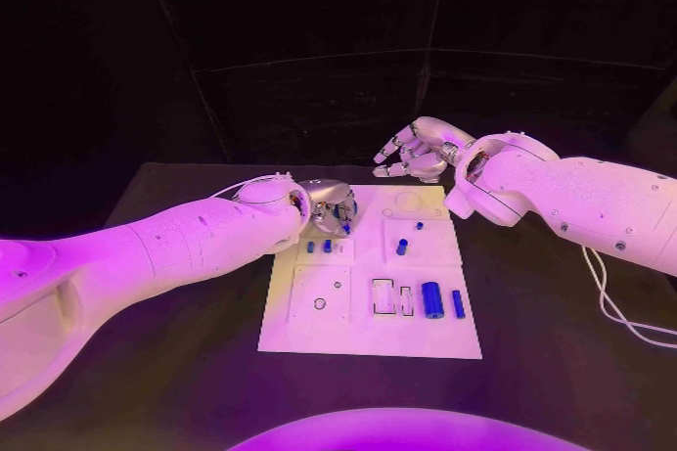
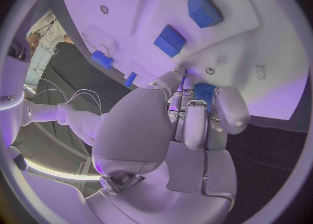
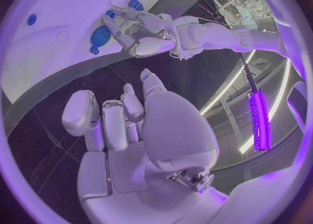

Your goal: Assemble the parts on the task board

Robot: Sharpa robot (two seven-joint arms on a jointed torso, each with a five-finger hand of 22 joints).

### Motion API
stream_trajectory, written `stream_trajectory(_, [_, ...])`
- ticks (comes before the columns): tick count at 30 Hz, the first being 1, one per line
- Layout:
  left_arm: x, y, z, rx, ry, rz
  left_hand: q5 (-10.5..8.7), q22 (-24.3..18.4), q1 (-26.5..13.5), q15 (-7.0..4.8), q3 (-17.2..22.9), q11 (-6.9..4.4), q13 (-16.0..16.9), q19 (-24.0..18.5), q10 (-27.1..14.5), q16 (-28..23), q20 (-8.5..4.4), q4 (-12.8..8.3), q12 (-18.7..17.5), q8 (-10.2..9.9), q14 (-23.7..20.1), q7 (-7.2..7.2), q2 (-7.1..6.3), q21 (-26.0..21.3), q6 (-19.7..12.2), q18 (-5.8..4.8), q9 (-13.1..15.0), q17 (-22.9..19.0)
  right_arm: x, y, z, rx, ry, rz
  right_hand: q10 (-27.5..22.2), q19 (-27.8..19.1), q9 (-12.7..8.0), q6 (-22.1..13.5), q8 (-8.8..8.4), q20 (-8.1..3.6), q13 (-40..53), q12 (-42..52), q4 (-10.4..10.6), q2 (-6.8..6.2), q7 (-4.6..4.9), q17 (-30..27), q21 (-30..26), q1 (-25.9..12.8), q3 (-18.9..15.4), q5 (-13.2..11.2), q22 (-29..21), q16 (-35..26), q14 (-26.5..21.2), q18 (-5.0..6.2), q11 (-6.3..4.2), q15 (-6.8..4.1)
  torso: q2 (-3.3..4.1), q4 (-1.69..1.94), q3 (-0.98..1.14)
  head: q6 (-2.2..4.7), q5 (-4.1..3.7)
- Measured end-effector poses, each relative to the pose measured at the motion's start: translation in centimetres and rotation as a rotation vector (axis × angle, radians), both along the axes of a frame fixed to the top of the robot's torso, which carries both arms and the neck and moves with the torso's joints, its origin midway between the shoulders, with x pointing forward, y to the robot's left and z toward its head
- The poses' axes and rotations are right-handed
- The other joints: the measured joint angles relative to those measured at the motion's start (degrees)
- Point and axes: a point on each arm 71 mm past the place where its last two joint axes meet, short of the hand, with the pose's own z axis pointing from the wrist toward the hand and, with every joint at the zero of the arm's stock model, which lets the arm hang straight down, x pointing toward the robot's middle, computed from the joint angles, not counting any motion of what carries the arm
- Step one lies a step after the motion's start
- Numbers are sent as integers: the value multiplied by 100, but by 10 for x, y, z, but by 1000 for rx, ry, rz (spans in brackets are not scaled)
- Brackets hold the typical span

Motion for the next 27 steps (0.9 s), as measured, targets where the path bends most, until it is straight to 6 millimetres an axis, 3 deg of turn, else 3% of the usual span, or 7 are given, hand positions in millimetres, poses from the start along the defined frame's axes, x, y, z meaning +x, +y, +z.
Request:
stream_trajectory(6, [-1, 6, 9, -43, -17, 9, 0, 15, -35, 0, 15, -18, 16, 2, 32, 0, -2, -15, -34, 25, 0, 0, -25, 0, 0, 2, 11, -13, 0, 0, 0, 0, 0, 0, 0, 0, 0, 0, 0, 0, 0, 0, 0, 0, 0, 0, 0, 0, 0, 0, 0, 0, 0, 0, 0, 0, 0, 2, -1, 3, -2])
stream_trajectory(15, [2, 21, 42, -151, -51, 43, 0, 30, -72, 1, 55, -22, 27, 2, 36, 0, -2, -22, -78, 26, -1, 0, -63, 10, 0, 4, 12, -49, 0, -3, 0, -2, 0, -5, 0, 0, 0, 0, 0, 0, 0, 0, 0, 0, 0, 0, 0, 0, 0, 0, 0, 0, 0, 0, 0, 0, -1, 4, -4, 0, -10])
stream_trajectory(27, [8, 53, 44, -140, -22, 111, 0, 49, -170, 2, 55, -22, 22, 2, 35, 0, -2, -22, -105, 2, -1, 0, -106, 23, 0, 5, 10, -70, 0, -5, 0, -3, 0, -8, 0, 0, 0, 0, 0, 0, 0, 0, 0, 0, 0, 0, 0, 0, 0, 0, 0, 0, 0, 0, 0, 0, 2, 1, -1, -12, 7])
